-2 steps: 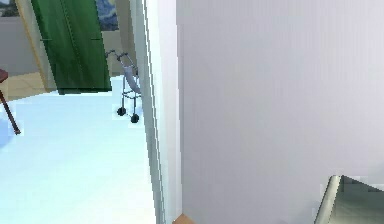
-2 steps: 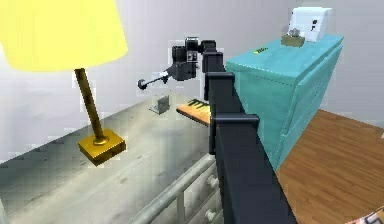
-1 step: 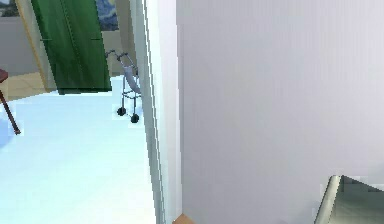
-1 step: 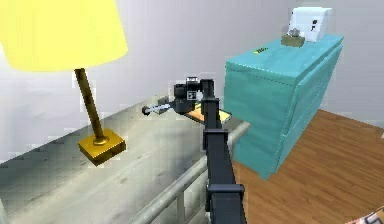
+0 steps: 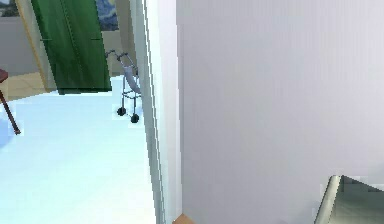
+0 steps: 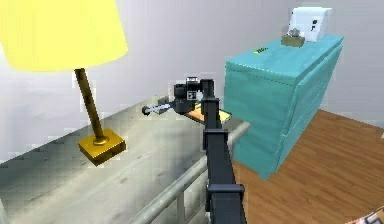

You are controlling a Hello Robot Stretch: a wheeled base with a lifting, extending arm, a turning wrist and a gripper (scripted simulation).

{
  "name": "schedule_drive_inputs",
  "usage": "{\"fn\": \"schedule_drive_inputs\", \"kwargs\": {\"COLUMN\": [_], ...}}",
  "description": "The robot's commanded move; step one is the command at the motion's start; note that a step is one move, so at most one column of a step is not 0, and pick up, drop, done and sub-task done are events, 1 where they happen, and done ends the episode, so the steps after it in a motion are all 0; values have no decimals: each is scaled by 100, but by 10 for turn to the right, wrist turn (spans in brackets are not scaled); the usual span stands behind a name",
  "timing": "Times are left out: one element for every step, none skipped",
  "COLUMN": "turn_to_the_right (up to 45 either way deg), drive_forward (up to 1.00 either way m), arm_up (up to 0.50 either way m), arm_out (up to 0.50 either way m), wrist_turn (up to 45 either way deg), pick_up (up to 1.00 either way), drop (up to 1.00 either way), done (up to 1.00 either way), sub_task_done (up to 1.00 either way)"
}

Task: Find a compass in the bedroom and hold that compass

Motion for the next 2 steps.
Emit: {"fn": "schedule_drive_inputs", "kwargs": {"turn_to_the_right": [0,0], "drive_forward": [0,0], "arm_up": [10,0], "arm_out": [0,0], "wrist_turn": [0,0], "pick_up": [0,0], "drop": [0,0], "done": [0,100], "sub_task_done": [0,0]}}
